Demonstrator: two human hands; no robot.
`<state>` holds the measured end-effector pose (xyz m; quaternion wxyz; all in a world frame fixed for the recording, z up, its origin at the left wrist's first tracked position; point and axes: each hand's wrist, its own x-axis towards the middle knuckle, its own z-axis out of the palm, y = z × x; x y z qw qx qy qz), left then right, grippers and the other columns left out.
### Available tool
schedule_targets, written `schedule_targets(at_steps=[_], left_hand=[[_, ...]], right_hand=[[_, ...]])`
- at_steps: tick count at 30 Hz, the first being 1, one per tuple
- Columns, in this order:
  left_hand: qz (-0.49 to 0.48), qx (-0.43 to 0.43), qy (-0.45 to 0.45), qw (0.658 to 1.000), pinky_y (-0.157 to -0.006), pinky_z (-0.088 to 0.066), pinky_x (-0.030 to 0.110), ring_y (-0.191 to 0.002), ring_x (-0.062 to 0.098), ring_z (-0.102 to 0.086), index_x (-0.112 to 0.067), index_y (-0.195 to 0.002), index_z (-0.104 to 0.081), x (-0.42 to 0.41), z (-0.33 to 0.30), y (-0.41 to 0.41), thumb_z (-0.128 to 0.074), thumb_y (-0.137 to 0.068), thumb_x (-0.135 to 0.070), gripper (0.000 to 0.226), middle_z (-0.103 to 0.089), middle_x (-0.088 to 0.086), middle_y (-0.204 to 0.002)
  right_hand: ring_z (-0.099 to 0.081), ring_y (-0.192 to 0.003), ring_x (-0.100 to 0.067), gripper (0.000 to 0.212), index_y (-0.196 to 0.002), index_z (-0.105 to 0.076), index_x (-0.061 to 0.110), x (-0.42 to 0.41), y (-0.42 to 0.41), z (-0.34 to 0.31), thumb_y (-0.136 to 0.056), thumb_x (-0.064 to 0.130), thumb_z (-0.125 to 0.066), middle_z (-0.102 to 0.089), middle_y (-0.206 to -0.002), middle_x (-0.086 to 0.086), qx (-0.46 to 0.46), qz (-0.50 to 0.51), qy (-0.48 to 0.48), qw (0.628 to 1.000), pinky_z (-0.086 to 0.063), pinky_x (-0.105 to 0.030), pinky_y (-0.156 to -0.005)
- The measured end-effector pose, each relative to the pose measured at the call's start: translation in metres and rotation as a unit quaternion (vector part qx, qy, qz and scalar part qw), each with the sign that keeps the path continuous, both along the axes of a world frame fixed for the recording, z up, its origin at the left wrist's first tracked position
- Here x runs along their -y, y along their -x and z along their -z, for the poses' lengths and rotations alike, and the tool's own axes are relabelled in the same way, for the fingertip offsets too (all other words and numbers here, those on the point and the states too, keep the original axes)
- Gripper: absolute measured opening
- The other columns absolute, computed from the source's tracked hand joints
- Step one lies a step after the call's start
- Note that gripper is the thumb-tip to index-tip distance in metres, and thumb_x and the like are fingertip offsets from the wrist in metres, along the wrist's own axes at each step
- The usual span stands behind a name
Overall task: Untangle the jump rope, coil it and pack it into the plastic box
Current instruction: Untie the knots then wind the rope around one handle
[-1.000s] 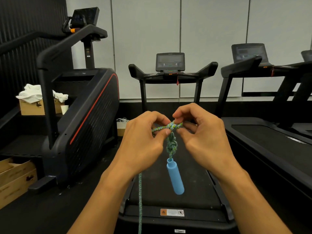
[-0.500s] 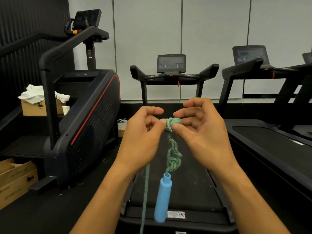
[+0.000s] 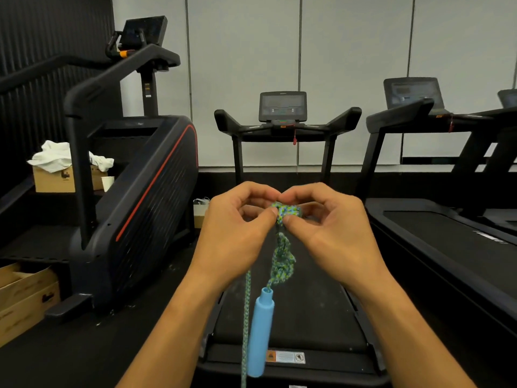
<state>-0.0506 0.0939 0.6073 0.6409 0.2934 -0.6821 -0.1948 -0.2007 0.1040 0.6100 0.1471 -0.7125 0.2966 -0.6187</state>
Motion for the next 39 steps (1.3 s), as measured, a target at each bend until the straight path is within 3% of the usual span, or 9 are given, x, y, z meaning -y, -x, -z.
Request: schedule_targets(at_steps=[4,11,16,21,24,30,34,39], left_hand=[[-0.038,0.023,0.019,0.999,-0.074,-0.059,0.032,-0.076,0.015,-0.069,-0.023,-0.09,-0.075,0.001,0.0,-0.001,-0.072,-0.082,-0.001,0.024,-0.075,0.001,-0.082],[-0.089,0.024,0.021,0.996,-0.063,-0.059,0.037,-0.065,0.018,-0.066,-0.028,-0.085,-0.073,0.0,0.003,0.006,-0.064,-0.073,-0.021,0.016,-0.073,-0.003,-0.075],[-0.109,0.024,0.03,0.993,-0.068,-0.06,0.047,-0.071,0.021,-0.071,-0.027,-0.089,-0.074,-0.001,0.005,0.011,-0.064,-0.08,-0.016,0.017,-0.073,-0.002,-0.079],[-0.062,0.024,-0.041,0.997,-0.079,-0.06,0.052,-0.081,0.025,-0.074,-0.025,-0.09,-0.079,0.001,0.002,0.01,-0.063,-0.077,-0.019,0.022,-0.077,0.001,-0.08],[-0.044,0.07,-0.07,0.994,-0.08,-0.06,0.048,-0.079,0.018,-0.073,-0.023,-0.089,-0.079,0.002,0.001,0.003,-0.069,-0.086,-0.013,0.015,-0.077,0.003,-0.079],[-0.077,0.106,-0.028,0.991,-0.076,-0.06,0.039,-0.08,0.011,-0.072,-0.025,-0.092,-0.076,0.008,0.005,0.001,-0.066,-0.091,-0.016,0.014,-0.075,-0.005,-0.08],[-0.104,0.069,-0.011,0.992,-0.074,-0.061,0.04,-0.079,0.009,-0.071,-0.025,-0.093,-0.072,0.005,0.007,0.008,-0.063,-0.094,-0.017,0.011,-0.073,-0.006,-0.082],[-0.132,-0.012,0.001,0.991,-0.067,-0.057,0.027,-0.074,0.006,-0.069,-0.023,-0.09,-0.07,0.003,0.005,0.012,-0.062,-0.091,-0.011,0.014,-0.07,-0.005,-0.077]], right_hand=[[-0.069,-0.083,-0.015,0.024,-0.091,-0.075,0.024,0.0,0.0,0.002,-0.079,0.003,-0.075,-0.07,-0.094,0.006,-0.016,0.02,0.004,1.0,-0.06,-0.034,-0.074],[-0.07,-0.072,-0.019,0.019,-0.082,-0.072,0.024,0.002,-0.005,0.004,-0.072,0.009,-0.073,-0.072,-0.078,0.004,-0.012,0.052,-0.01,0.999,-0.059,-0.045,-0.068],[-0.071,-0.072,-0.019,0.016,-0.08,-0.072,0.024,0.001,-0.005,0.003,-0.071,0.01,-0.074,-0.073,-0.075,0.003,0.0,0.053,-0.021,0.998,-0.059,-0.046,-0.068],[-0.072,-0.074,-0.028,0.02,-0.08,-0.074,0.02,0.003,0.004,0.002,-0.073,0.002,-0.075,-0.074,-0.075,-0.004,0.019,0.014,-0.047,0.999,-0.06,-0.043,-0.07],[-0.074,-0.077,-0.02,0.019,-0.085,-0.076,0.016,0.004,0.01,0.002,-0.077,-0.001,-0.075,-0.076,-0.079,-0.005,0.017,-0.018,-0.068,0.997,-0.06,-0.03,-0.072],[-0.071,-0.071,-0.015,0.019,-0.079,-0.076,0.018,0.005,0.009,0.003,-0.076,0.0,-0.075,-0.075,-0.076,-0.004,0.013,-0.009,-0.075,0.997,-0.059,-0.031,-0.072],[-0.071,-0.071,-0.02,0.018,-0.078,-0.075,0.018,0.003,0.005,0.002,-0.076,0.0,-0.075,-0.074,-0.076,-0.009,0.027,-0.009,-0.077,0.997,-0.058,-0.036,-0.073],[-0.072,-0.078,-0.029,0.017,-0.081,-0.074,0.016,-0.003,-0.001,0.0,-0.077,-0.001,-0.074,-0.073,-0.079,-0.01,0.026,-0.014,-0.067,0.997,-0.061,-0.044,-0.076]])
